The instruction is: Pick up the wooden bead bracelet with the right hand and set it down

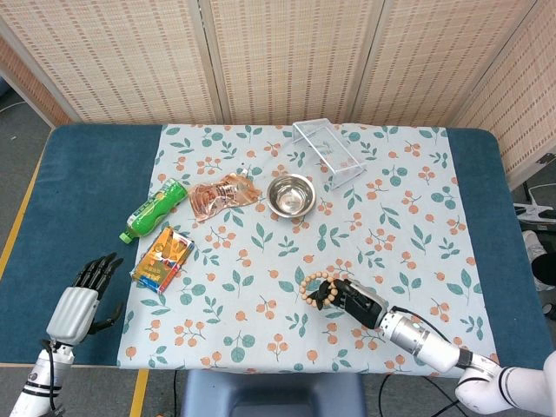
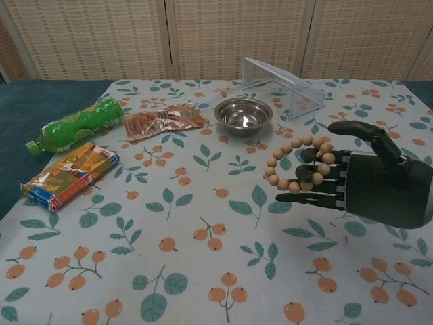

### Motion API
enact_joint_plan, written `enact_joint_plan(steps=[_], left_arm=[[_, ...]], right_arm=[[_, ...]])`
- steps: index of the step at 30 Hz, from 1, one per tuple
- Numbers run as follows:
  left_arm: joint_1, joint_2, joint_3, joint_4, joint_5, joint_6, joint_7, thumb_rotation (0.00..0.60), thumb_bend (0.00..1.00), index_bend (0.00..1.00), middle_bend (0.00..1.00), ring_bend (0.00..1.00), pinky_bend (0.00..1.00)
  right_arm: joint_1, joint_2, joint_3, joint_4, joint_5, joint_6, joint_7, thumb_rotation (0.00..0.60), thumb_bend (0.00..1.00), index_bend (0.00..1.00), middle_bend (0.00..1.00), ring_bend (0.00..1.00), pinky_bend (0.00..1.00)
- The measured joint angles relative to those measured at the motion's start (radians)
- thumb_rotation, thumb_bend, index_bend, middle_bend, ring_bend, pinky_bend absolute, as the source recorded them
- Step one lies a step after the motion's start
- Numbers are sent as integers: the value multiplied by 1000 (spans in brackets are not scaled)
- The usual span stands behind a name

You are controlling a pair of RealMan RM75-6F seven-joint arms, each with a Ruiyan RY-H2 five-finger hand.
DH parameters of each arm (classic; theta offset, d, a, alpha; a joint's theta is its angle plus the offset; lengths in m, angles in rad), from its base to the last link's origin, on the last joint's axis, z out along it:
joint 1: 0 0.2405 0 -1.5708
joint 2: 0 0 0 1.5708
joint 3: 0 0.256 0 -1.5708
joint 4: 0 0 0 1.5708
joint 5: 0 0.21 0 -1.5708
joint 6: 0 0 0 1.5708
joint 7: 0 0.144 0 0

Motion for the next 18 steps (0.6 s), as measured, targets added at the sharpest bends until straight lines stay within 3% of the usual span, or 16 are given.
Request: enact_joint_plan(steps=[6, 9, 14, 18], left_arm=[[1, 0, 2, -1, 2, 2, 3, 600, 447, 0, 0, 0, 103], [2, 0, 2, -2, 4, 4, 4, 600, 447, 0, 0, 0, 103], [2, 1, 2, -2, 4, 4, 3, 600, 447, 0, 0, 0, 103], [2, 1, 2, -2, 4, 4, 3, 600, 447, 0, 0, 0, 103]], right_arm=[[18, -14, -12, 4, -5, 4, -45, 158, 427, 543, 535, 260, 156], [28, -17, -17, -5, -1, 5, -68, 157, 515, 563, 535, 260, 156], [33, -22, -26, -12, 15, 11, -81, 149, 750, 586, 534, 260, 156], [35, -28, -33, -10, 22, 14, -87, 146, 815, 586, 535, 260, 156]])
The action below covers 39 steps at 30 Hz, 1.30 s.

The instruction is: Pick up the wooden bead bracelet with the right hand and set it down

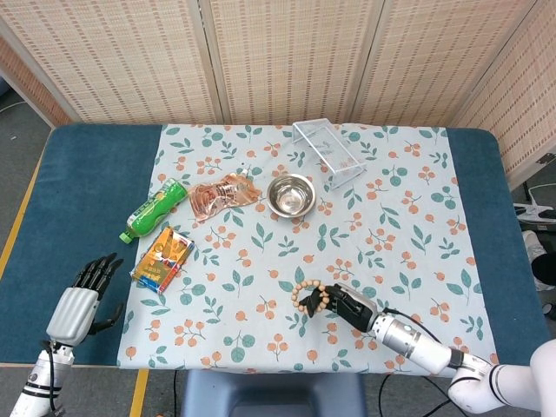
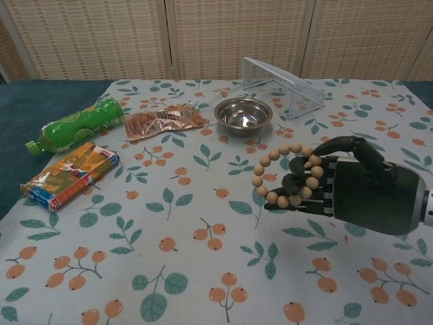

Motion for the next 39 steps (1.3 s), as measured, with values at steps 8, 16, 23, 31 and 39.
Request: enact_joint_plan(steps=[8, 16, 23, 31, 39], left_arm=[[0, 0, 0, -1, 0, 1, 0, 600, 448, 0, 0, 0, 103], [-2, -3, 1, -1, 3, -1, 1, 600, 448, 0, 0, 0, 104], [-4, -6, 0, 1, 1, -6, 4, 600, 447, 0, 0, 0, 105], [-4, -7, 0, 1, 2, -4, 4, 600, 447, 0, 0, 0, 109], [-4, -5, 0, 0, 2, -4, 0, 600, 447, 0, 0, 0, 110]], right_arm=[[9, 3, -7, 0, 12, -9, -34, 205, 1000, 549, 534, 254, 157], [14, 19, -13, -18, 35, -19, -60, 264, 1000, 431, 534, 233, 158], [10, 19, -2, -22, 51, -9, -67, 289, 1000, 301, 489, 192, 158], [7, 16, -5, -14, 46, -5, -89, 203, 647, 294, 478, 188, 158], [0, 7, -9, -5, 46, -3, -140, 158, 409, 289, 477, 188, 158]])
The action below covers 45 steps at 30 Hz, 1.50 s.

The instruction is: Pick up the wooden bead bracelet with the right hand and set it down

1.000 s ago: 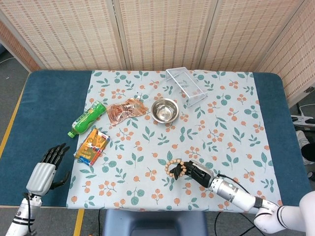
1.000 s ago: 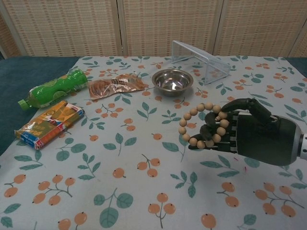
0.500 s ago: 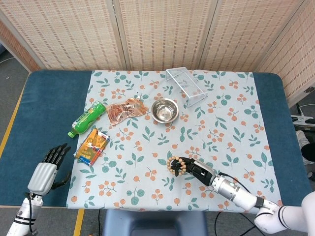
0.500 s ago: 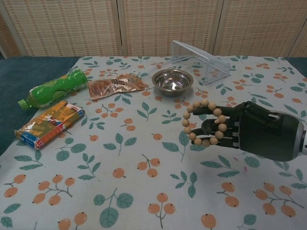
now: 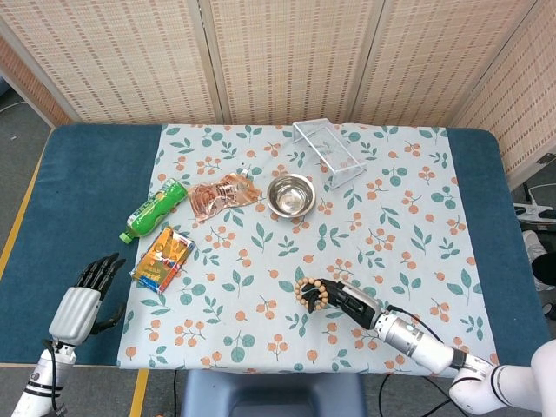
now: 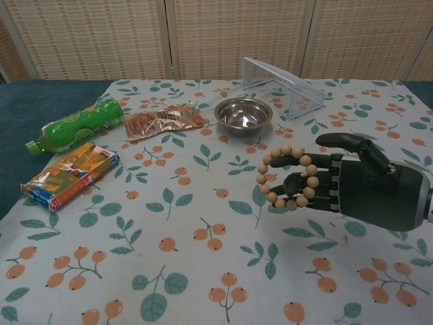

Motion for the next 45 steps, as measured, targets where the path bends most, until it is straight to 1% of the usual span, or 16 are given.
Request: enact_joint_plan(steps=[2, 5, 6, 9, 11, 14, 18, 26, 31, 34, 38, 40, 44, 45], left_arm=[[0, 0, 0, 0, 0, 1, 1, 600, 446, 0, 0, 0, 110], [1, 0, 0, 0, -1, 0, 0, 600, 446, 0, 0, 0, 110], [1, 0, 0, 0, -1, 0, 0, 600, 446, 0, 0, 0, 110], [1, 1, 0, -1, -1, 0, 2, 600, 446, 0, 0, 0, 111], [1, 0, 1, -1, -1, 0, 3, 600, 446, 0, 0, 0, 111], [1, 1, 1, -3, -1, 0, 4, 600, 447, 0, 0, 0, 111], [2, 0, 1, -3, 1, 2, 5, 600, 447, 0, 0, 0, 111], [1, 1, 2, -2, 3, 5, 2, 600, 447, 0, 0, 0, 110], [2, 2, 3, -3, 6, 6, 1, 600, 448, 0, 0, 0, 111], [2, 2, 3, -4, 6, 6, 2, 600, 448, 0, 0, 0, 111], [1, 2, 4, -3, 6, 2, 1, 600, 447, 0, 0, 0, 111], [0, 2, 5, -3, 6, 1, 1, 600, 446, 0, 0, 0, 110], [1, 2, 6, -4, 8, 3, 1, 600, 447, 0, 0, 0, 111], [1, 2, 6, -4, 9, 4, 1, 600, 447, 0, 0, 0, 111]], right_arm=[[1, 1, 0, -3, 0, -2, -5, 156, 392, 308, 477, 188, 158], [1, 1, -3, -5, -1, -1, 4, 151, 400, 366, 479, 188, 158], [1, 1, -3, -5, -2, 1, 11, 149, 429, 376, 479, 188, 158], [-1, -1, -1, -4, -1, 10, 21, 154, 601, 398, 479, 188, 158], [-2, -3, -2, -1, -4, 14, 25, 162, 679, 407, 480, 188, 158], [-3, -7, -3, 6, -8, 19, 28, 171, 745, 414, 480, 188, 158], [-2, -9, -4, 11, -10, 23, 34, 177, 790, 416, 480, 188, 158], [-10, -8, -8, 15, -7, 28, 22, 180, 798, 417, 480, 188, 159], [-10, -7, -8, 15, -3, 24, 14, 179, 731, 419, 480, 188, 159], [-12, -7, -8, 16, -2, 25, 5, 188, 685, 451, 480, 187, 163], [-19, -8, -8, 18, 3, 28, -7, 217, 679, 462, 480, 187, 167], [-24, -8, -10, 19, 3, 31, -9, 251, 679, 467, 480, 187, 169], [-32, -8, -10, 22, 6, 39, 0, 380, 681, 477, 480, 188, 176], [-34, -8, -9, 23, 7, 42, 7, 399, 682, 477, 480, 188, 177]])
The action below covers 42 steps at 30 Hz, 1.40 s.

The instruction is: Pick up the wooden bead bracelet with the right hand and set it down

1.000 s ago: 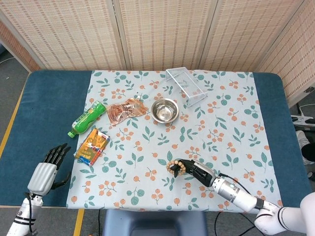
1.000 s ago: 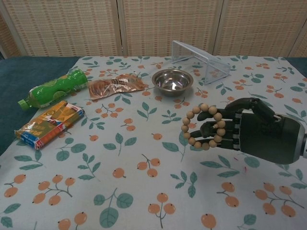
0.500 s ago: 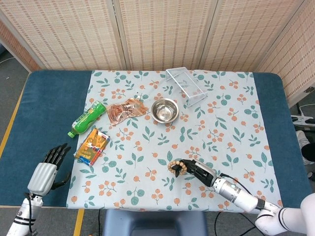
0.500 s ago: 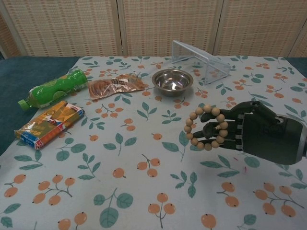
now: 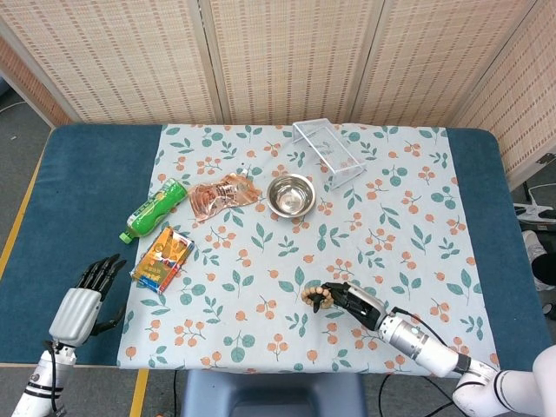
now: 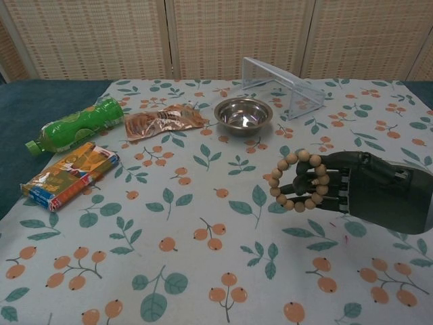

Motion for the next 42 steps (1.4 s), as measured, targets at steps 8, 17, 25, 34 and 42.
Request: enact_joint_plan(steps=[8, 17, 25, 34, 42], left_arm=[[0, 1, 3, -3, 5, 2, 1, 600, 448, 0, 0, 0, 111], [1, 1, 3, -5, 5, 2, 4, 600, 448, 0, 0, 0, 111], [1, 2, 3, -5, 5, 3, 2, 600, 448, 0, 0, 0, 111], [1, 5, 1, -5, 5, 5, -5, 600, 447, 0, 0, 0, 110], [-1, 2, 2, -3, 4, 0, -1, 600, 446, 0, 0, 0, 111]], right_arm=[[-10, 9, 2, 2, -3, 18, 30, 457, 684, 492, 480, 189, 183], [-10, 13, 0, 5, -13, 26, 49, 557, 1000, 495, 480, 189, 184], [-7, 17, 4, 5, -17, 30, 41, 589, 1000, 497, 480, 189, 186], [-27, 10, 71, 18, 78, 14, -247, 600, 1000, 546, 496, 201, 192], [-39, -25, 179, 80, 210, 6, -881, 600, 1000, 546, 496, 201, 191]])
